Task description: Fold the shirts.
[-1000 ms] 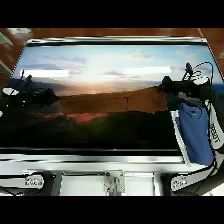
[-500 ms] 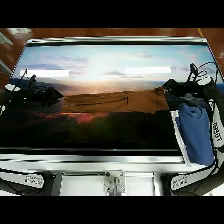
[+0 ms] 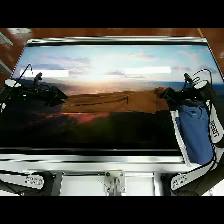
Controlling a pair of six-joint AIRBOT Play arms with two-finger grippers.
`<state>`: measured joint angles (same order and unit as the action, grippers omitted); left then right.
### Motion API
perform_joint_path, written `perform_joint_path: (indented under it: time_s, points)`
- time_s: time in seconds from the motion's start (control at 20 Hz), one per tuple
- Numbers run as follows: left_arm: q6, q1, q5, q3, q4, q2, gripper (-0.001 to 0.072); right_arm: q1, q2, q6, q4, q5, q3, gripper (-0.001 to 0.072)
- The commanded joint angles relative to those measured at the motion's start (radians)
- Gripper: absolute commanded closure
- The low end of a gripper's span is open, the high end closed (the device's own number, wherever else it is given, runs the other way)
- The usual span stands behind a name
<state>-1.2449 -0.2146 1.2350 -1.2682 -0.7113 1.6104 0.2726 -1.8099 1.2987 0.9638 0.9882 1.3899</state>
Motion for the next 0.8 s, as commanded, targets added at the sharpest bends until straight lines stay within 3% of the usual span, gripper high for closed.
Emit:
perform_joint_path:
  time_s: [0.0, 0.1, 0.15, 0.2, 0.25, 0.3, 0.35, 0.5, 0.6, 0.75]
  points:
    - [0.026, 0.050, 0.014, -0.002, 0.012, -0.017, 0.0209, -0.027, -0.033, 0.008, -0.021, 0.016, 0.001, 0.0016]
    - [0.034, 0.074, 0.006, -0.002, 0.037, -0.026, 0.0209, -0.040, -0.045, 0.026, -0.021, 0.020, 0.001, 0.0025]
    - [0.052, 0.085, 0.004, -0.002, 0.063, -0.029, 0.0209, -0.047, -0.048, 0.028, -0.024, 0.027, 0.001, 0.0098]
    - [0.068, 0.094, 0.004, -0.002, 0.090, -0.030, 0.0209, -0.052, -0.048, 0.028, -0.032, 0.034, 0.001, 0.0359]
    - [0.079, 0.103, 0.003, -0.002, 0.116, -0.029, 0.0209, -0.052, -0.043, 0.026, -0.043, 0.034, 0.001, 0.0566]
    - [0.086, 0.112, -0.002, -0.002, 0.137, -0.029, 0.0211, -0.051, -0.029, 0.018, -0.058, 0.033, 0.001, 0.0650]
    - [0.085, 0.123, -0.019, -0.002, 0.149, -0.029, 0.0256, -0.049, -0.007, -0.007, -0.071, 0.033, 0.001, 0.0654]
    - [0.085, 0.186, -0.110, -0.002, 0.152, -0.027, 0.0499, -0.049, 0.096, -0.037, -0.073, 0.042, 0.001, 0.0654]
    - [0.085, 0.258, -0.178, -0.001, 0.152, -0.018, 0.0579, -0.049, 0.172, -0.035, -0.072, 0.098, 0.001, 0.0654]
    - [0.081, 0.402, -0.299, -0.002, 0.158, 0.017, 0.0579, -0.049, 0.283, -0.015, -0.072, 0.219, 0.001, 0.0654]
